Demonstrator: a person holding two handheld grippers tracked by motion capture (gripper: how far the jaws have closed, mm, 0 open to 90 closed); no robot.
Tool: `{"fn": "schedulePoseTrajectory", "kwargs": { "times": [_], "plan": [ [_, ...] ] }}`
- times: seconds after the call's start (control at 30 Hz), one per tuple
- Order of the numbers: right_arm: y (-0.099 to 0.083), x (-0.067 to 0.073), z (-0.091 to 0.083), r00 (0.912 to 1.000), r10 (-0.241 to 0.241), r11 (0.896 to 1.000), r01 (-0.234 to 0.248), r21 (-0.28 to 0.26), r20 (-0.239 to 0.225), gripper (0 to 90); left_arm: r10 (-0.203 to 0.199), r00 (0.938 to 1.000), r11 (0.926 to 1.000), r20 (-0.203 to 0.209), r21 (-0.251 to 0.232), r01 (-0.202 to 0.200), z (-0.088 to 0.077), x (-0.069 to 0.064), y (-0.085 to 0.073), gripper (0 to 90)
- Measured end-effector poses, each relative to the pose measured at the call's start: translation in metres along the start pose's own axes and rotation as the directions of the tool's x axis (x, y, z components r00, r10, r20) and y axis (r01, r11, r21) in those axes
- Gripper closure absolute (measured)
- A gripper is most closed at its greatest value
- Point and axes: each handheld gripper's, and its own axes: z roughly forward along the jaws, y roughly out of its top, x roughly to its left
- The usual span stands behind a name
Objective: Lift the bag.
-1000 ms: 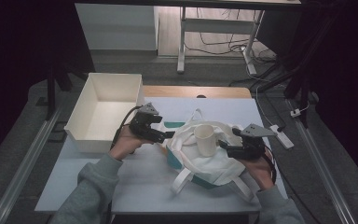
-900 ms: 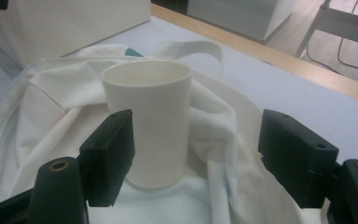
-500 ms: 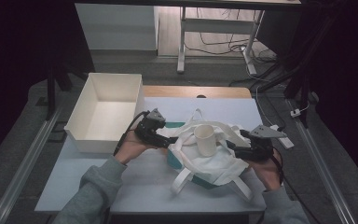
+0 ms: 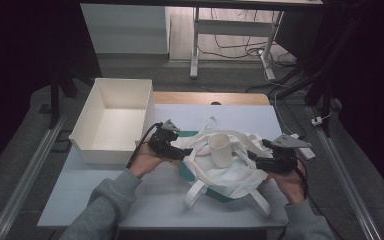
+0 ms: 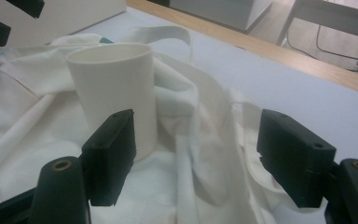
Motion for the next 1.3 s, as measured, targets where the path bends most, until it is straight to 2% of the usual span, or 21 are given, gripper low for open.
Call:
{"fn": "schedulePoseTrajectory", "kwargs": {
  "times": [0.2, 0.4, 0.6, 0.77, 1.03, 1.13, 1.23, 1.3],
  "plan": [
    [-0.004, -0.004, -0.001, 0.9999, 0.013, 1.0, -0.013, 0.017, 0.01, 28.7, -0.034, 0.9993, 0.9994, -0.016, -0.01, 0.034, 0.005, 0.002, -0.002, 23.5],
    [-0.005, -0.004, -0.001, 0.9998, 0.014, 1.0, -0.014, 0.02, 0.011, 28.7, -0.062, 0.9968, 0.9979, -0.051, -0.021, 0.061, 0.005, 0.005, -0.004, 28.3],
    [-0.005, -0.003, -0.001, 0.9999, 0.006, 1.0, -0.006, 0.025, 0.013, 28.7, -0.067, 0.9961, 0.9977, -0.057, 0.009, 0.067, 0.009, 0.007, -0.007, 33.4],
    [-0.006, -0.003, -0.003, 0.9999, 0.004, 0.999, -0.004, 0.033, 0.014, 28.7, -0.073, 0.9958, 0.9967, -0.055, 0.033, 0.075, 0.007, 0.003, -0.013, 37.1],
    [-0.007, -0.002, -0.006, 0.9999, 0.001, 0.999, -0.002, 0.046, 0.016, 28.7, -0.071, 0.9938, 0.9966, -0.085, 0.035, 0.075, -0.002, -0.001, -0.023, 43.2],
    [-0.008, 0.001, -0.005, 0.9998, -0.01, 0.997, 0.008, 0.076, 0.018, 29.3, -0.081, 0.9943, 0.9953, -0.07, 0.047, 0.084, 0.0, 0.002, -0.027, 45.9],
    [-0.009, 0.003, -0.003, 0.9992, -0.02, 0.992, 0.015, 0.127, 0.036, 32.1, -0.095, 0.995, 0.9936, -0.03, 0.058, 0.097, 0.003, 0.004, -0.029, 51.5],
    [-0.011, 0.002, -0.003, 0.9969, -0.02, 0.989, 0.009, 0.151, 0.077, 33.8, -0.101, 0.9948, 0.9926, -0.008, 0.066, 0.102, 0.003, 0.005, -0.03, 56.3]
  ]
}}
